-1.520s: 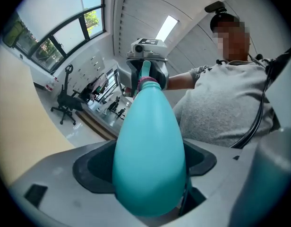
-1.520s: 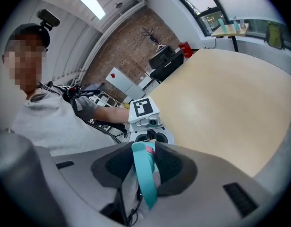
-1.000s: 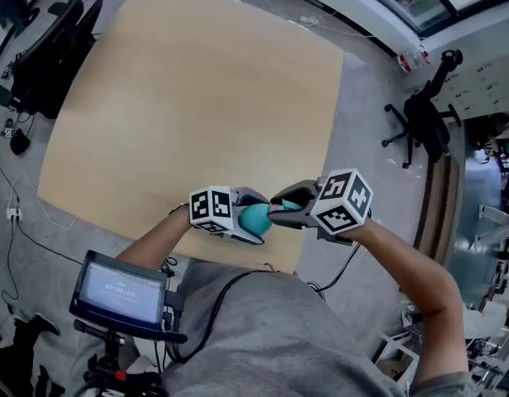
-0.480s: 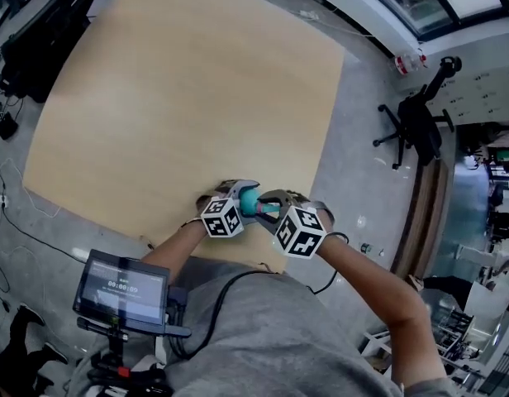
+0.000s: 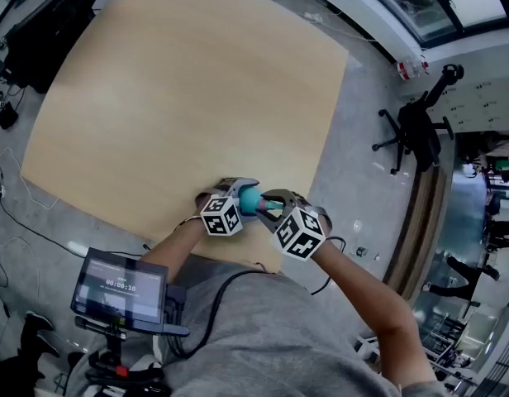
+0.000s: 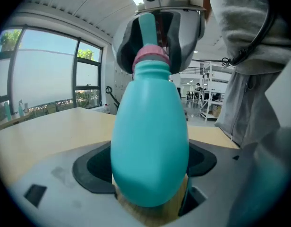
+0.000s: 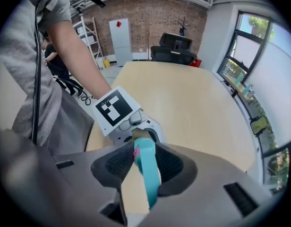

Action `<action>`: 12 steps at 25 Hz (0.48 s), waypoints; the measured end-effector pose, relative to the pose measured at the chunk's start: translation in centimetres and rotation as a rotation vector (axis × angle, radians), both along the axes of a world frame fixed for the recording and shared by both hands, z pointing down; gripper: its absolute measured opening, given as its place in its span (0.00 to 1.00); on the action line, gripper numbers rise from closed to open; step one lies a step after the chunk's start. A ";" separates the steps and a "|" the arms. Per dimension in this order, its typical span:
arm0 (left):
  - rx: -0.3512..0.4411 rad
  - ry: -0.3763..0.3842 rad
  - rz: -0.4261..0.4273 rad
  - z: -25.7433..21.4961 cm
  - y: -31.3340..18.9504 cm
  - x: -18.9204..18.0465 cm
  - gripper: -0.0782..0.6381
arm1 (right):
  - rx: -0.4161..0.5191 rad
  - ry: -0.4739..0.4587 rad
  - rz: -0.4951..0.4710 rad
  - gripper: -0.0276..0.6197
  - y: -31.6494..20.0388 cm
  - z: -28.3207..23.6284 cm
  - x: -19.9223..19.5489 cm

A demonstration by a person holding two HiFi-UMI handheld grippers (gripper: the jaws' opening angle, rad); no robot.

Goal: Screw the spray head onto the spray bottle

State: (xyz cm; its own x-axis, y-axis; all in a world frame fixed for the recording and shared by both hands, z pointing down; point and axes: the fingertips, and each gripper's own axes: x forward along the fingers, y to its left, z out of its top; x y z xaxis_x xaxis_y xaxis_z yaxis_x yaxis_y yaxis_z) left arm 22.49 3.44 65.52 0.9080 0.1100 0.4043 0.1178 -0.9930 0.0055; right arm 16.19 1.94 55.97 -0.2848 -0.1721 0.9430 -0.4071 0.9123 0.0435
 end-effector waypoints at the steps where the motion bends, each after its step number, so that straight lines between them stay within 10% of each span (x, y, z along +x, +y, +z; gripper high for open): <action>1: 0.010 -0.012 0.005 0.1 0.0 0.0 0.68 | 0.010 0.021 -0.018 0.26 -0.1 0.0 0.0; 12: 0.003 -0.005 0.010 0.2 0.1 0.1 0.68 | 0.057 0.344 -0.387 0.26 0.5 0.7 -0.8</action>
State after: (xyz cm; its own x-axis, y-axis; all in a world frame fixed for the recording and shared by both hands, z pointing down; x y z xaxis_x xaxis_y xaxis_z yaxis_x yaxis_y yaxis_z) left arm 22.57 3.58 65.69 0.9049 0.1179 0.4089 0.1279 -0.9918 0.0030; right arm 15.38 2.47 56.65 -0.0129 -0.1696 0.9854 0.0057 0.9855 0.1697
